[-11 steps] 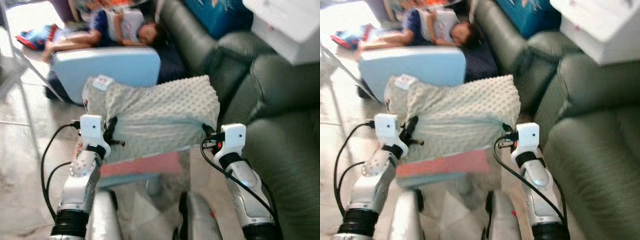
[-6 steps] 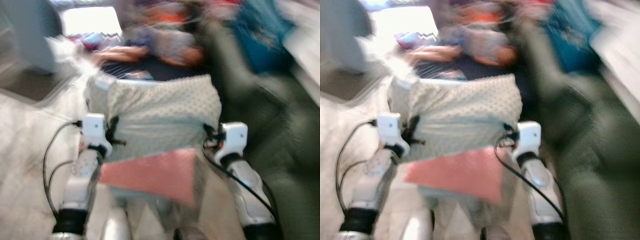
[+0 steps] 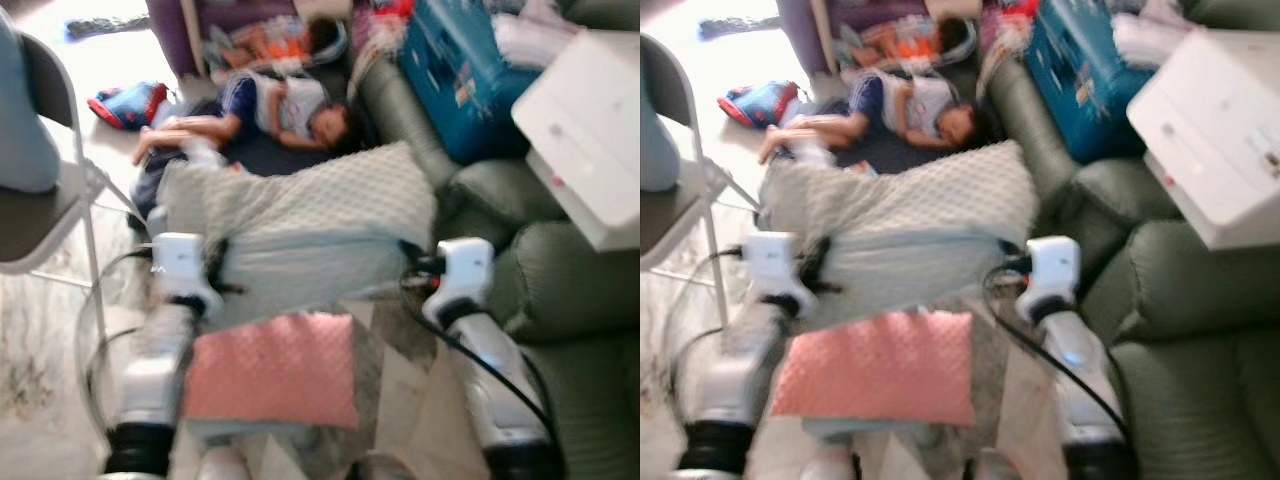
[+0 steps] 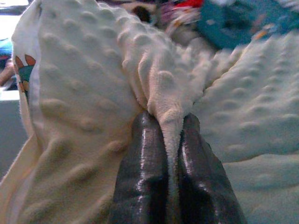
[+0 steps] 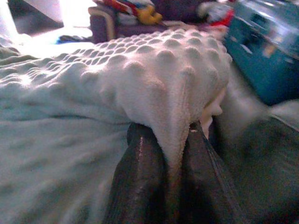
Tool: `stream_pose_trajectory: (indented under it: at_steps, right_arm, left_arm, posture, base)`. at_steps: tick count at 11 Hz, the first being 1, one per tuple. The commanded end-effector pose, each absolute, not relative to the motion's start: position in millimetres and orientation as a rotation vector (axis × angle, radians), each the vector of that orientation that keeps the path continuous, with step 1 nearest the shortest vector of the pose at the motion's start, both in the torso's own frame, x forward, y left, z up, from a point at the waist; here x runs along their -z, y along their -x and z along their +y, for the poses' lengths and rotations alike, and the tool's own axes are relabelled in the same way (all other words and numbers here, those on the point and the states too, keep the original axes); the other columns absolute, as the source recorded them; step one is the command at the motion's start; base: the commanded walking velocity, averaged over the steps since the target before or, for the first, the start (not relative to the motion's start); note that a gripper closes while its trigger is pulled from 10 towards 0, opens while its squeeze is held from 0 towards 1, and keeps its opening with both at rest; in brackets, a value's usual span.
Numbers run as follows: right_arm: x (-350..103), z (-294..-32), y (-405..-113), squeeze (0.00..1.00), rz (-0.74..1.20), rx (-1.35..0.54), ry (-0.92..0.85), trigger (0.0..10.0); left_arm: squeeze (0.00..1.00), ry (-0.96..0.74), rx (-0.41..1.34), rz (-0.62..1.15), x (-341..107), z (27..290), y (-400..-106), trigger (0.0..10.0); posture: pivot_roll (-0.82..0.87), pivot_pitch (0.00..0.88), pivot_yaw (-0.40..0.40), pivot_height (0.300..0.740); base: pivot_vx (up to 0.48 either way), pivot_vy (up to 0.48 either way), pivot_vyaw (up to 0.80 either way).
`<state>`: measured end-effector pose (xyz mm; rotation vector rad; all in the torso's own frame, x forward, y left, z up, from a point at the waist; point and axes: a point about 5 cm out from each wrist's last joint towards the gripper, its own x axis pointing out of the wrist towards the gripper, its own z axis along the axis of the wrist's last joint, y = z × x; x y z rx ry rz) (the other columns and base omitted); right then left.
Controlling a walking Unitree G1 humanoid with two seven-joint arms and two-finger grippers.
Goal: Move the pillow to the sofa
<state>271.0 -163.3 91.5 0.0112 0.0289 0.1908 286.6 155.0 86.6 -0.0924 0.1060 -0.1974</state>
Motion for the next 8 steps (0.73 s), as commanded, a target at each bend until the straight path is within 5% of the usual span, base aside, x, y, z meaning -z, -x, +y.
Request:
stream_pose_trajectory:
  at_steps: [1,4,8]
  right_arm:
    - [-97.8,-163.3,-273.6,0.00,0.005,-0.183,-0.021,10.0]
    - [-96.5,-168.7,-274.8,0.00,0.019,-0.150,-0.030,10.0]
    - [-95.8,-169.3,-275.6,0.00,0.026,-0.139,-0.030,10.0]
  left_arm:
    - [0.00,0.079,0.177,0.091,-91.0,162.8,-286.0,10.0]
    - [0.00,0.065,0.196,0.097,-90.5,158.6,-286.5,10.0]
    - [0.00,0.056,0.198,0.103,-90.4,158.8,-288.3,10.0]
  posture:
    - [-0.05,0.048,-0.065,0.740]
    - [-0.06,0.053,-0.056,0.740]
    - [-0.06,0.050,-0.053,0.740]
  base:
    - [0.000,0.000,0.00]
    - [0.000,0.000,0.00]
    - [-0.314,0.000,0.00]
